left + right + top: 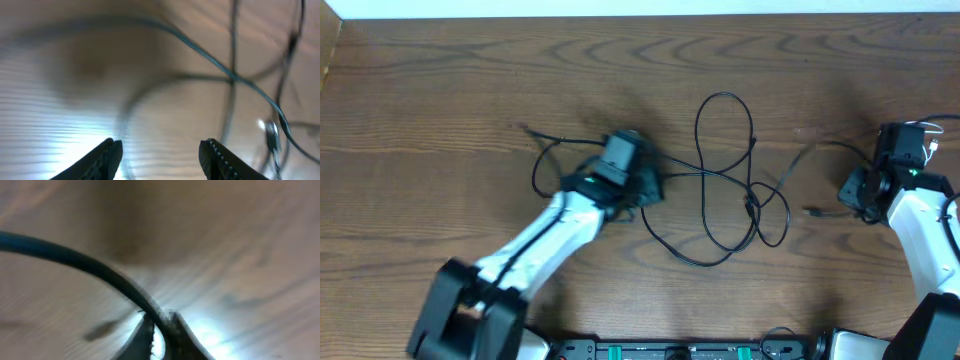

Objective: Untangle cables

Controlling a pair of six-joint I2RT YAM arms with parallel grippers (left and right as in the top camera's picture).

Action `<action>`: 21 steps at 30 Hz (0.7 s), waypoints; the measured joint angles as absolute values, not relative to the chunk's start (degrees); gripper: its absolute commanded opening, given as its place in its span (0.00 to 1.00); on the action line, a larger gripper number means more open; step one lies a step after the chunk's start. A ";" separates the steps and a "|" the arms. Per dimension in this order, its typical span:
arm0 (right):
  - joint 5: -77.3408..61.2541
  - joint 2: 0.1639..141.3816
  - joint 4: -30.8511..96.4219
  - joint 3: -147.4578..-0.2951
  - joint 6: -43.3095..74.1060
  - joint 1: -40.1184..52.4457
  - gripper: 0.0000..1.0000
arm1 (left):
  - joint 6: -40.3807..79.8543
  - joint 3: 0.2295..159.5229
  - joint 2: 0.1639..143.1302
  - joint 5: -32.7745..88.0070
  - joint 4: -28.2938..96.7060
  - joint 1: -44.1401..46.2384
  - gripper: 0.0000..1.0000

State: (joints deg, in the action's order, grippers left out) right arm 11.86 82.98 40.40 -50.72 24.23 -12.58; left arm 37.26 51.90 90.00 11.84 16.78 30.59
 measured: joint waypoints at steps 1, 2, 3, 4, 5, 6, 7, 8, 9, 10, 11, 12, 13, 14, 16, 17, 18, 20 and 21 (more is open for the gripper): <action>12.97 82.98 40.38 -50.46 24.56 -12.58 0.61 | 37.47 51.90 91.26 12.56 15.92 31.92 0.55; 14.68 82.98 40.29 -50.04 25.28 -12.58 0.66 | 37.47 51.90 92.66 13.34 14.83 33.30 0.55; 15.46 82.98 40.10 -49.82 25.58 -12.58 0.72 | 37.45 51.90 93.71 13.85 14.00 34.35 0.55; 15.97 82.98 39.86 -49.67 25.93 -12.56 0.80 | 37.39 51.90 94.61 14.31 13.32 35.18 0.55; 16.23 82.98 39.77 -49.67 26.15 -12.56 0.90 | 37.19 51.90 95.24 14.72 13.02 35.62 0.55; 16.25 82.98 39.81 -49.67 26.17 -12.56 0.98 | 37.06 51.90 95.61 14.76 12.97 35.83 0.55; 16.14 82.98 40.36 -49.76 25.93 -12.56 0.99 | 37.01 51.90 95.81 14.70 13.04 35.77 0.55; 15.40 82.98 41.71 -50.15 25.78 -12.56 0.99 | 36.97 51.90 95.81 14.57 13.04 35.57 0.55; 15.09 82.98 43.31 -50.65 25.56 -12.56 0.99 | 36.62 51.90 95.81 14.24 13.04 34.98 0.55; 14.52 82.98 45.19 -51.57 25.54 -12.56 0.99 | 36.29 51.90 95.81 14.06 13.02 34.44 0.55; 13.72 82.98 47.59 -53.04 25.54 -12.51 0.99 | 35.97 51.90 95.81 13.74 13.04 33.69 0.55; 13.06 82.98 49.43 -54.70 25.54 -12.51 0.99 | 35.73 51.90 95.81 13.56 13.04 33.04 0.55; 11.90 82.94 52.12 -57.36 25.50 -12.47 0.99 | 35.40 51.90 95.81 13.34 13.02 32.32 0.55; 11.07 82.83 54.06 -59.53 25.45 -12.32 0.99 | 34.89 51.90 95.81 13.30 13.04 31.70 0.55; 9.26 82.59 57.93 -63.75 25.19 -11.90 0.99 | 34.06 51.90 95.81 12.91 13.08 30.52 0.55; 8.40 82.41 60.64 -66.02 25.08 -11.55 0.99 | 33.71 51.90 95.81 12.62 13.10 30.11 0.55; 7.77 82.26 62.87 -67.79 24.93 -11.20 0.99 | 33.43 51.90 95.81 12.32 13.21 29.76 0.55; 5.19 81.91 66.72 -70.87 24.25 -10.41 0.99 | 32.97 51.90 95.81 11.84 13.43 29.39 0.55; 3.70 81.76 67.46 -71.53 23.59 -10.22 0.99 | 32.88 51.90 95.81 11.68 13.45 29.32 0.55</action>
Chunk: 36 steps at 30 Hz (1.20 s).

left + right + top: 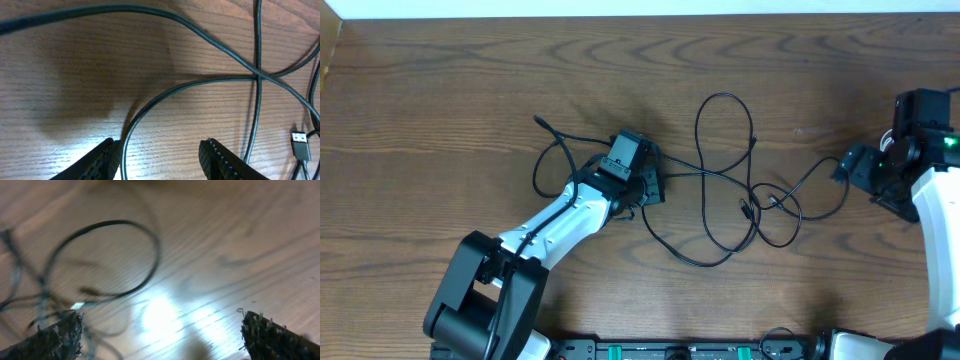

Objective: Untangle cables

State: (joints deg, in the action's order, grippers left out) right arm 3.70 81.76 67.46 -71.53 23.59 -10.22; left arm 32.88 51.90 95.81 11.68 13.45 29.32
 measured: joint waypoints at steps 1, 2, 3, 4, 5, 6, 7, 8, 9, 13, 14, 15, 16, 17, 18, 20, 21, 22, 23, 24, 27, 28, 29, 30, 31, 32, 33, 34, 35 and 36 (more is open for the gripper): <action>0.49 81.62 68.20 -72.20 22.17 -9.91 0.98 | 32.73 51.90 95.81 11.66 13.45 29.30 0.55; -2.85 81.47 68.38 -72.42 20.64 -9.50 0.91 | 32.71 51.90 95.81 11.62 13.45 29.30 0.55; -7.07 81.41 68.38 -72.44 18.55 -9.06 0.79 | 32.71 51.90 95.81 11.64 13.45 29.30 0.55; -11.03 81.38 68.45 -72.44 17.10 -8.58 0.70 | 32.69 51.90 95.81 11.66 13.45 29.30 0.55; -14.66 81.38 68.25 -72.38 15.90 -8.05 0.63 | 32.69 51.90 95.81 11.64 13.45 29.30 0.55; -18.20 81.38 68.03 -72.34 15.05 -7.51 0.57 | 32.67 51.90 95.81 11.64 13.45 29.30 0.55; -20.80 81.38 67.66 -72.10 14.39 -6.94 0.53 | 32.64 51.90 95.81 11.64 13.45 29.30 0.55; -23.27 81.36 67.18 -71.68 14.22 -6.37 0.50 | 32.60 51.90 95.81 11.66 13.47 29.30 0.55; -24.93 81.36 66.39 -70.94 14.33 -5.72 0.49 | 32.56 51.90 95.81 11.66 13.50 29.30 0.55; -28.73 81.36 62.74 -66.24 14.96 -3.05 0.40 | 32.53 51.90 95.81 11.64 13.65 29.30 0.55; -28.84 81.36 61.78 -64.93 15.35 -2.50 0.40 | 32.51 51.90 95.81 11.64 13.69 29.30 0.55; -28.82 81.36 61.01 -63.90 15.88 -2.20 0.40 | 32.51 51.90 95.81 11.66 13.74 29.30 0.55; -28.56 81.36 59.64 -62.30 16.67 -1.78 0.40 | 32.53 51.90 95.81 11.64 13.85 29.30 0.55; -28.14 81.36 58.54 -60.97 17.39 -1.56 0.40 | 32.53 51.90 95.81 11.64 13.89 29.30 0.55; -27.64 81.36 57.45 -59.51 17.98 -1.30 0.41 | 32.53 51.90 95.81 11.66 13.91 29.30 0.55; -26.39 81.36 55.48 -56.95 19.27 -0.84 0.42 | 32.53 51.90 95.81 11.64 13.93 29.30 0.55; -25.63 81.36 53.98 -55.61 20.08 -0.56 0.42 | 32.53 51.90 95.81 11.66 13.96 29.30 0.55; -24.80 81.34 52.36 -54.50 20.78 -0.49 0.42 | 32.53 51.90 95.81 11.62 13.93 29.30 0.55; -24.18 81.36 51.22 -53.65 21.39 -0.47 0.42 | 32.51 51.90 95.81 11.64 14.00 29.30 0.55; -23.03 81.36 49.56 -52.36 22.26 -0.47 0.42 | 32.53 51.90 95.81 11.60 13.96 29.30 0.55; -20.25 81.36 45.25 -49.69 24.58 -0.47 0.43 | 32.51 51.90 95.81 11.64 13.98 29.30 0.55; -19.44 81.36 43.20 -48.77 25.32 -0.47 0.41 | 32.53 51.90 95.81 11.64 14.04 29.30 0.55; -18.81 81.36 41.47 -47.99 25.82 -0.47 0.41 | 32.51 51.90 95.81 11.64 14.02 29.30 0.55; -18.24 81.36 39.33 -47.03 26.59 -0.47 0.41 | 32.51 51.90 95.81 11.64 14.00 29.30 0.55; -17.76 81.36 37.69 -46.17 27.03 -0.49 0.41 | 32.51 51.90 95.81 11.62 14.04 29.30 0.55; -17.30 81.36 36.03 -45.28 27.70 -0.47 0.41 | 32.51 51.90 95.81 11.64 14.06 29.30 0.55; -16.97 81.36 34.37 -44.34 28.40 -0.47 0.41 | 32.51 51.90 95.81 11.64 14.04 29.30 0.55; -16.69 81.36 32.99 -43.40 29.15 -0.47 0.41 | 32.51 51.90 95.81 11.62 14.06 29.30 0.55; -16.47 81.36 31.51 -42.24 30.13 -0.47 0.40 | 32.51 51.90 95.81 11.64 14.06 29.30 0.55; -16.29 81.36 30.65 -41.54 30.70 -0.47 0.39 | 32.51 51.90 95.81 11.64 14.04 29.30 0.55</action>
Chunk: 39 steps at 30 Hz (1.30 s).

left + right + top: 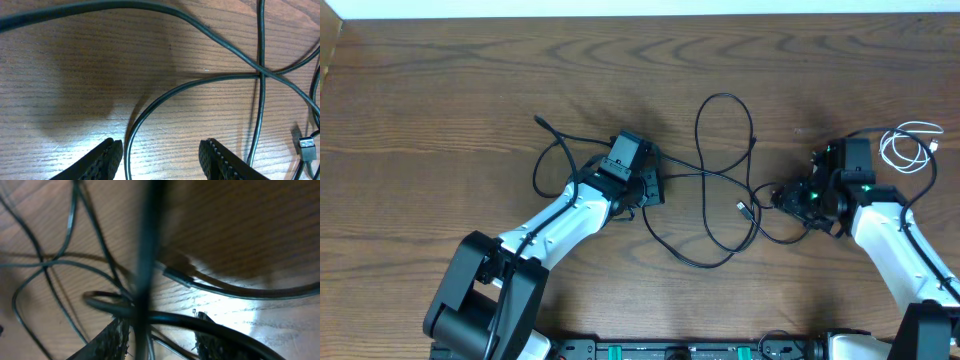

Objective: Untangle cables

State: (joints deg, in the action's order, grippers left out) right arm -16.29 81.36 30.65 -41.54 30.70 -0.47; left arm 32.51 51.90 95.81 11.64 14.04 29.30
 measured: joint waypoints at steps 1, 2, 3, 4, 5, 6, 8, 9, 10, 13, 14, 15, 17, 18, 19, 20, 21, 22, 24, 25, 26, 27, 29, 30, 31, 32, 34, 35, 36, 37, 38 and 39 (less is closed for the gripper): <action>-16.12 81.36 29.06 -40.47 31.42 -0.47 0.38 | 32.51 51.90 95.81 11.64 14.06 29.30 0.55; -15.99 81.36 28.12 -39.92 31.79 -0.47 0.36 | 32.51 51.90 95.81 11.64 14.06 29.30 0.55; -15.92 81.36 27.09 -39.33 32.23 -0.47 0.28 | 32.51 51.90 95.81 11.64 14.04 29.30 0.55; -15.81 81.36 26.06 -38.79 32.64 -0.47 0.19 | 32.51 51.90 95.81 11.64 14.06 29.30 0.55; -15.75 81.36 25.15 -38.41 32.73 -0.47 0.01 | 32.51 51.90 95.81 11.62 14.06 29.30 0.55; -15.68 81.36 24.64 -38.22 33.12 -0.47 0.01 | 32.51 51.90 95.81 11.64 14.06 29.30 0.55; -15.86 81.36 24.25 -38.11 33.47 -0.47 0.01 | 32.51 51.90 95.81 11.64 14.06 29.30 0.55; -16.16 81.36 24.10 -38.11 33.52 -0.47 0.01 | 32.51 51.90 95.81 11.64 14.06 29.30 0.55; -17.02 81.36 23.73 -38.11 33.50 -0.47 0.01 | 32.51 51.90 95.81 11.64 14.06 29.30 0.55; -21.28 81.32 22.04 -38.09 33.04 -0.47 0.01 | 32.51 51.90 95.81 11.64 14.06 29.30 0.55; -23.40 81.10 21.37 -38.09 32.71 -0.47 0.01 | 32.42 51.90 95.81 11.64 14.06 29.30 0.55; -25.04 80.82 21.06 -38.09 32.36 -0.49 0.01 | 31.99 51.90 95.81 11.64 14.06 29.30 0.56; -28.29 79.35 21.28 -38.11 31.27 -0.47 0.01 | 30.74 51.90 95.81 11.64 14.06 29.30 0.61; -29.47 78.43 21.89 -38.15 30.70 -0.47 0.01 | 29.98 51.90 95.81 11.66 14.06 29.30 0.62; -30.74 77.21 22.79 -38.24 30.00 -0.47 0.01 | 28.88 51.90 95.79 11.73 14.06 29.30 0.64; -31.64 76.29 23.75 -38.48 29.36 -0.47 0.01 | 28.12 51.90 95.79 11.86 14.09 29.30 0.65; -32.40 75.09 26.00 -39.07 28.42 -0.47 0.01 | 26.81 51.90 95.66 12.23 14.11 29.30 0.66; -33.10 73.67 28.51 -39.94 27.57 -0.47 0.01 | 25.58 51.90 95.42 12.75 14.13 29.30 0.67; -33.98 71.55 32.64 -41.74 26.15 -0.47 0.01 | 22.96 51.90 94.24 14.33 14.33 29.30 0.68; -34.35 70.41 34.81 -42.92 25.43 -0.47 0.01 | 21.30 51.90 93.10 15.57 14.50 29.30 0.68; -34.65 69.60 36.60 -44.03 24.73 -0.47 0.01 | 20.25 51.90 91.98 16.64 14.63 29.30 0.68; -34.96 68.99 38.44 -45.19 23.92 -0.47 0.01 | 19.25 51.90 90.63 17.78 14.76 29.30 0.69; -36.38 68.10 41.95 -47.75 21.37 -0.47 0.01 | 17.63 51.90 87.94 20.10 14.76 29.30 0.69; -37.52 67.96 43.64 -49.04 19.75 -0.47 0.01 | 16.64 51.90 86.80 21.41 14.74 29.30 0.69; -38.98 67.94 44.84 -50.19 18.06 -0.47 0.01 | 15.70 51.90 85.95 22.83 14.74 29.30 0.70; -40.47 67.94 45.54 -51.09 16.69 -0.47 0.01 | 14.37 51.90 85.25 24.56 14.72 29.30 0.70; -44.03 67.94 45.50 -52.49 14.04 -0.47 0.01 | 11.68 51.90 84.66 28.23 14.76 29.36 0.70; -45.78 67.94 44.58 -52.88 13.17 -0.47 0.01 | 10.87 51.90 84.62 29.54 14.79 29.39 0.70; -47.75 67.94 43.18 -53.15 12.49 -0.47 0.01 | 9.63 51.90 84.62 31.90 14.85 29.50 0.69; -49.80 67.96 41.76 -53.36 11.94 -0.47 0.01 | 8.88 51.90 84.62 33.52 15.16 29.71 0.70; -52.73 67.96 39.79 -53.47 11.38 -0.47 0.01 | 8.60 51.90 84.62 34.74 15.27 29.89 0.70; -54.98 67.96 38.41 -53.54 11.07 -0.47 0.01 | 8.62 51.90 84.62 35.83 15.25 30.15 0.70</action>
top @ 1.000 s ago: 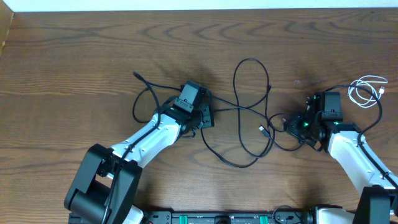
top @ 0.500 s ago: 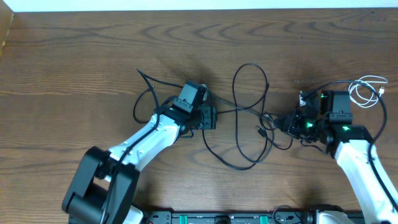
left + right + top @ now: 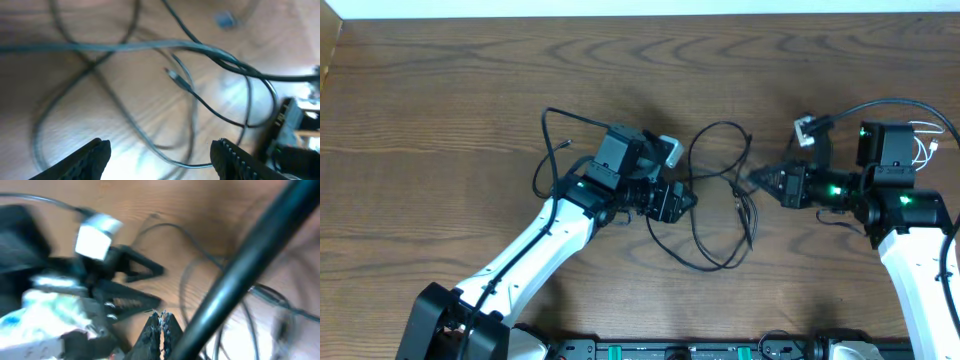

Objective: Untangle cables

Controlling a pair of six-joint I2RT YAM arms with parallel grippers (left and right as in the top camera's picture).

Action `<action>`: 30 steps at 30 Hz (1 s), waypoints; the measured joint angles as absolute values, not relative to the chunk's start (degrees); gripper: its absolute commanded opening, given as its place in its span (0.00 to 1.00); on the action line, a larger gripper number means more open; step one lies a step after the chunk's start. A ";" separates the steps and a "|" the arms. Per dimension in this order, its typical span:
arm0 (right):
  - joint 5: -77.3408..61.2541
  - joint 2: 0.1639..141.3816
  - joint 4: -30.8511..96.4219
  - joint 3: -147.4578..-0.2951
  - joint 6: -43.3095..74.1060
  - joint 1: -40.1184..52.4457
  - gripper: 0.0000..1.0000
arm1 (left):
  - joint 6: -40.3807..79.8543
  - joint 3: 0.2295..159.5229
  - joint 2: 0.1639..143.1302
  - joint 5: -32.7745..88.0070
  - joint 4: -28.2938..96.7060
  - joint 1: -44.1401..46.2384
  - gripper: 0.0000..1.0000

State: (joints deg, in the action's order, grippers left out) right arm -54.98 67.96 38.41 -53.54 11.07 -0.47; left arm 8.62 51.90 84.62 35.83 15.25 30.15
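Black cables [image 3: 720, 215] lie tangled mid-table, their loops crossing one another. My left gripper [image 3: 678, 200] hangs open above the tangle's left side; in the left wrist view its fingers [image 3: 100, 152] stand wide apart over crossing strands [image 3: 150, 47]. My right gripper [image 3: 757, 177] is shut at the tangle's right side, fingertips together [image 3: 161, 317]. A black cable [image 3: 240, 275] runs thick past that camera. It arcs over the right arm [image 3: 880, 102] and ends in a USB plug [image 3: 805, 125].
A white cable [image 3: 923, 135] lies at the far right, partly behind the right arm. The wooden table [image 3: 440, 90] stretches to the left and back. In the right wrist view the left arm's black fingers [image 3: 135, 270] point toward my right gripper.
The right gripper was open low among the strands; now it is shut and higher, with a cable length and its plug lifted over the arm. The left gripper has moved right and higher.
At first the right gripper was shut on a cable at the far right while the left stood open by the tangle. Then the right was open there. Later it was open among the tangle's right strands. Now it is shut, and the loops stand narrower.
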 measured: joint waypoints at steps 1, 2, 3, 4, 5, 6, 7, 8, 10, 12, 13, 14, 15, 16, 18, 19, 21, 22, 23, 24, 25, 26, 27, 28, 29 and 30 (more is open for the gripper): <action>-57.49 67.96 36.97 -53.54 10.76 -0.47 0.01 | 9.17 51.90 84.62 36.56 15.27 30.35 0.70; -59.92 67.96 35.38 -53.54 10.57 -0.47 0.01 | 10.17 51.90 84.62 37.30 15.29 30.57 0.70; -62.61 67.96 33.61 -53.56 10.24 -0.47 0.01 | 11.31 51.90 84.62 37.76 15.31 30.72 0.70; -65.34 67.96 31.62 -53.56 9.98 -0.47 0.01 | 13.08 51.90 84.62 38.20 15.38 30.76 0.70; -67.99 67.96 29.61 -53.56 9.87 -0.47 0.01 | 15.22 51.90 84.62 38.65 15.49 30.76 0.70; -69.84 67.96 28.23 -53.58 9.82 -0.47 0.01 | 16.82 51.90 84.62 38.83 15.59 30.79 0.71; -72.47 67.96 25.74 -53.58 9.87 -0.47 0.01 | 19.03 51.90 84.62 39.07 15.59 30.87 0.73; -74.41 67.96 23.70 -53.63 10.00 -0.47 0.01 | 21.10 51.90 84.62 39.16 15.62 30.89 0.74; -77.69 67.96 19.84 -53.67 11.27 -0.47 0.01 | 24.88 51.90 84.62 39.33 15.62 31.11 0.74; -79.50 67.96 16.62 -53.74 12.93 -0.47 0.01 | 28.47 51.90 84.62 39.46 15.44 31.40 0.75; -80.38 67.96 13.50 -53.74 14.85 -0.47 0.01 | 30.30 51.90 84.62 39.55 15.25 31.57 0.75; -80.79 67.96 10.68 -53.74 16.19 -0.47 0.01 | 31.24 51.90 84.62 39.51 15.11 31.64 0.75; -81.36 67.96 6.44 -53.74 18.63 -0.47 0.01 | 32.64 51.90 84.62 39.31 15.11 31.70 0.75; -81.65 67.96 3.57 -53.78 20.40 -0.47 0.01 | 34.02 51.90 84.62 38.74 15.33 31.73 0.75; -82.52 67.99 -7.29 -53.71 27.05 -0.47 0.01 | 37.01 51.90 84.62 37.10 16.23 31.73 0.75; -82.83 67.96 -13.30 -54.06 31.46 -0.47 0.01 | 39.11 51.90 84.62 35.57 16.95 31.73 0.75; -83.42 68.03 -27.03 -53.67 39.03 -0.49 0.01 | 41.21 51.90 84.62 33.87 17.39 31.73 0.75; -83.46 68.05 -34.09 -53.78 43.00 -0.49 0.01 | 41.85 51.90 84.62 33.30 17.43 31.73 0.75; -83.61 68.05 -40.69 -53.84 46.68 -0.49 0.01 | 42.35 51.90 84.62 32.64 17.56 31.73 0.75; -83.26 67.99 -48.34 -54.15 52.07 -0.47 0.01 | 42.76 51.90 84.62 32.10 17.69 31.73 0.75; -83.07 67.85 -52.86 -54.26 54.92 -0.47 0.01 | 43.35 51.90 84.62 31.31 17.65 31.73 0.75; -82.50 67.81 -58.33 -54.33 58.78 -0.51 0.01 | 43.55 51.90 84.62 30.68 17.87 31.73 0.75; -81.78 67.68 -62.41 -54.41 61.93 -0.51 0.01 | 43.77 51.90 84.62 29.85 18.26 31.73 0.75; -80.88 67.68 -65.58 -54.41 64.49 -0.69 0.01 | 43.94 51.90 84.62 29.10 18.68 31.73 0.75; -79.85 67.66 -67.94 -54.43 66.63 -1.02 0.01 | 43.97 51.90 84.62 28.25 19.25 31.73 0.75; -78.87 67.59 -68.75 -54.43 68.20 -1.52 0.01 | 44.10 51.90 84.62 27.51 20.03 31.73 0.75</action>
